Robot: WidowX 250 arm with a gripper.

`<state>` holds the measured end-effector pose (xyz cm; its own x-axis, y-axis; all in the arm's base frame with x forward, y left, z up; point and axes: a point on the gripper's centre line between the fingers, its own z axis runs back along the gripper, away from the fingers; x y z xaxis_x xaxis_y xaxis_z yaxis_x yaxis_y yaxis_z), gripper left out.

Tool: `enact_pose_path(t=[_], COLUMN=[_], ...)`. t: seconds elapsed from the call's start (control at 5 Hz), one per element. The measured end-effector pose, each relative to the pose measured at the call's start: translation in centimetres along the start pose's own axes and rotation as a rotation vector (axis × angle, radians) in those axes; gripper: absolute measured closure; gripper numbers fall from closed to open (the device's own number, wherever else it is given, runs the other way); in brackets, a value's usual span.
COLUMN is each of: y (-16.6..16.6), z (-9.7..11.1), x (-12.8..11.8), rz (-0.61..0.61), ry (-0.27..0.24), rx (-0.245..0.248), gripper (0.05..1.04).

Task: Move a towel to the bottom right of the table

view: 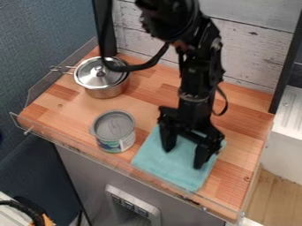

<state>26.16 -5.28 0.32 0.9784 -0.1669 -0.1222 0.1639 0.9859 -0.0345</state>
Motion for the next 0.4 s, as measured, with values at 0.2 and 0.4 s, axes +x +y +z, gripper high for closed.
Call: enact_pose_path(t=[0.2,0.4], y=[-0.2,0.0], z=[0.0,1.3], x=[-0.5,0.2], rz=[-0.012,-0.028], ry=[0.003,-0.071], rx=[-0.012,0.022], gripper=[0.082,0.082])
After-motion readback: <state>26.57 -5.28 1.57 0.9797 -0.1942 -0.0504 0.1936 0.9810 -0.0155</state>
